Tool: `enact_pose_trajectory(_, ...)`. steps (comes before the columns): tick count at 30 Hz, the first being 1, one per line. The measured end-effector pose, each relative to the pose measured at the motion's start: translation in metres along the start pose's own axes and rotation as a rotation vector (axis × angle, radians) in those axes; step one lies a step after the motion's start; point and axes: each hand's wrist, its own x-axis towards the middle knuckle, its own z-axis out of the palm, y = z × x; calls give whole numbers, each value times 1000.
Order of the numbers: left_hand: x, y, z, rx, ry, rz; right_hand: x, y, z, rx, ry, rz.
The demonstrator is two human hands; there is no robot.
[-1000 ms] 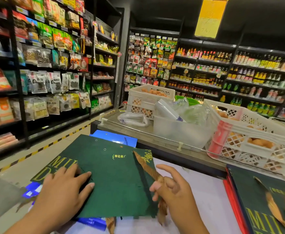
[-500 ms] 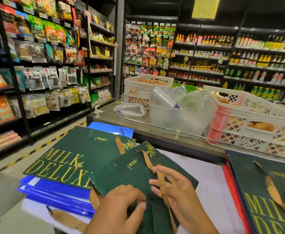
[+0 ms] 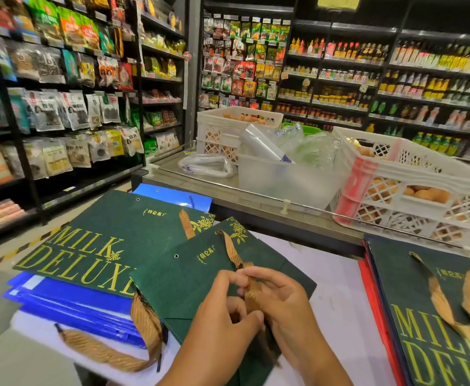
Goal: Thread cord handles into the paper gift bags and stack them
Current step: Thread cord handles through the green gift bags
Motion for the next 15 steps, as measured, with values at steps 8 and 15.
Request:
enact_pose_trajectory(8, -16, 3, -26, -475, -52, 38, 6, 7, -12, 116, 210, -50)
enact_pose_trajectory(15, -12, -5, -80, -278, 140, 88, 10, 16, -21, 179, 364, -69)
